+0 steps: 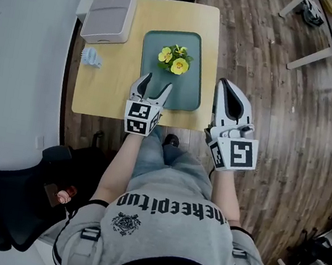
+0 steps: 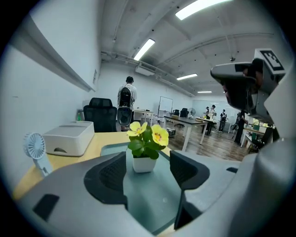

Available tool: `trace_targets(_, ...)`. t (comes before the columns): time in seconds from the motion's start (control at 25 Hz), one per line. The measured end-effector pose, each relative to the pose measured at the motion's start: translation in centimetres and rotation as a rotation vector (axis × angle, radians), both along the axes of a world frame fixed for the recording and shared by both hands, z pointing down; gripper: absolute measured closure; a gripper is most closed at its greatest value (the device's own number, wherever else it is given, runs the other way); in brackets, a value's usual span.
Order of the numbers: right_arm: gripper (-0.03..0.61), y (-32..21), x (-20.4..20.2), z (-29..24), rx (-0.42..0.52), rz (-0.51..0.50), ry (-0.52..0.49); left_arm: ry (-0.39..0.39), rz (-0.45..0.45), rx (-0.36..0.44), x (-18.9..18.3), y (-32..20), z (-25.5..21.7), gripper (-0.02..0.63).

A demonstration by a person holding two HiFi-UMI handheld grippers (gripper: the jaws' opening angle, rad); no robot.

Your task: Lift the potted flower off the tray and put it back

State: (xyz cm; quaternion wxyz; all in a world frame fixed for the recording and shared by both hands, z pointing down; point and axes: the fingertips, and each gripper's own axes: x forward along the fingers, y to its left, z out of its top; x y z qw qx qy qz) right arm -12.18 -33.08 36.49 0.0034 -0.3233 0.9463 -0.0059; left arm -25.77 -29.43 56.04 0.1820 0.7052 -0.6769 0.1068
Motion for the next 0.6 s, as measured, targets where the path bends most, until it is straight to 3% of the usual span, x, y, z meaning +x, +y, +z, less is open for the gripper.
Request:
trace_targets(0.4,0.576,-1.9,1.4,3.1,-0.057,0.093,0.074,-0.009,0.027,-0.151,0.3,-4.7,6.9,0.278)
trace_targets(0.6,0.576,-2.8,2.6,3.7,-0.072,0.149,0.091,-0.025,0.021,-0.188,0.2,-6.5,8.5,0.268)
